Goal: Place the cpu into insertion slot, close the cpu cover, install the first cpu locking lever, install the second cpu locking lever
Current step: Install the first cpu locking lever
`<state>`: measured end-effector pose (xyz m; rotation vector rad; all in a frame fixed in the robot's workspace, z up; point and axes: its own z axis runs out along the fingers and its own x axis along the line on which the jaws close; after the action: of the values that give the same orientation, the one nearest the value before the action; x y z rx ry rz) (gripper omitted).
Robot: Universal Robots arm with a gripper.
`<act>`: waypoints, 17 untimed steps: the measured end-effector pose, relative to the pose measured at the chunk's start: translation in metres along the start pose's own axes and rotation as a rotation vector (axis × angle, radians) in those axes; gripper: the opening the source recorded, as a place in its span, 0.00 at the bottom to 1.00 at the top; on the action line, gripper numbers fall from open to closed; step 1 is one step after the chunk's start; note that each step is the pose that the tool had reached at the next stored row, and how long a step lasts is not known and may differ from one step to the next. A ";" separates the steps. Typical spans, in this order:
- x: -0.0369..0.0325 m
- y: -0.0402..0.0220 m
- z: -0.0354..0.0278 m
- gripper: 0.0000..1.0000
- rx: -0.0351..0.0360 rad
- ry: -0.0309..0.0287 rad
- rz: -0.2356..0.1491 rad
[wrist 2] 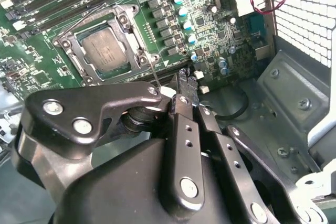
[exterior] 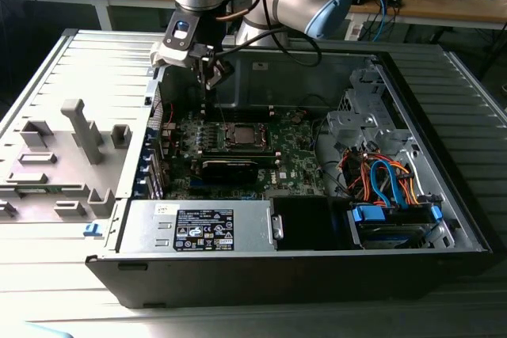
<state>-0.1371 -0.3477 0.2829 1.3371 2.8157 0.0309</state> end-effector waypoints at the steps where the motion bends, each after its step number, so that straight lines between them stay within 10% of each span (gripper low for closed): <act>1: 0.0000 0.0000 0.0000 0.11 -0.0001 0.0001 -0.002; 17: -0.0002 -0.0002 0.0000 0.11 -0.0003 0.0005 -0.020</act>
<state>-0.1371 -0.3479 0.2829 1.3087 2.8292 0.0313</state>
